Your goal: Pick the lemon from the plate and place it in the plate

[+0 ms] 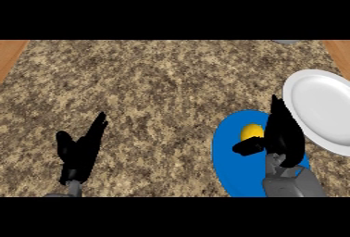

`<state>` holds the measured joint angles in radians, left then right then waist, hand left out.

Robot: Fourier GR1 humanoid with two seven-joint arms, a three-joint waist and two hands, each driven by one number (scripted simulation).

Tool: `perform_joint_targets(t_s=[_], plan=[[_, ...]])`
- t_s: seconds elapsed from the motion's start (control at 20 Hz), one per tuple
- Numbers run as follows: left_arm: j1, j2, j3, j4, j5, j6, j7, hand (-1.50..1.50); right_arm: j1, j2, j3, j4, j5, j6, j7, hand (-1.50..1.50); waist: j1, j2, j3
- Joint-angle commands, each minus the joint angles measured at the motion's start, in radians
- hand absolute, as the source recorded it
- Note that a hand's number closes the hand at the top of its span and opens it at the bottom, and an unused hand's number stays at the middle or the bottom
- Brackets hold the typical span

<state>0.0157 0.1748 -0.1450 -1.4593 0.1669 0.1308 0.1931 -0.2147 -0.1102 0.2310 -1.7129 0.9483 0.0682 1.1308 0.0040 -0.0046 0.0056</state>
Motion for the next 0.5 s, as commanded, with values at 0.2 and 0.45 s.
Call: perform_joint_targets(t_s=[0.2,0.45], plan=[[-0.008,0.003,0.016,0.018,0.014,-0.041,0.039,0.0,-0.076,0.016,-0.119,0.121,-0.005,0.073,0.045,-1.5,0.0,0.005,-0.006],[0.084,-0.006,0.008,-0.023,-0.004,-0.047,-0.008,0.0,-0.076,0.077,-0.119,0.213,0.034,0.02,0.007,-1.5,0.006,0.005,-0.005]])
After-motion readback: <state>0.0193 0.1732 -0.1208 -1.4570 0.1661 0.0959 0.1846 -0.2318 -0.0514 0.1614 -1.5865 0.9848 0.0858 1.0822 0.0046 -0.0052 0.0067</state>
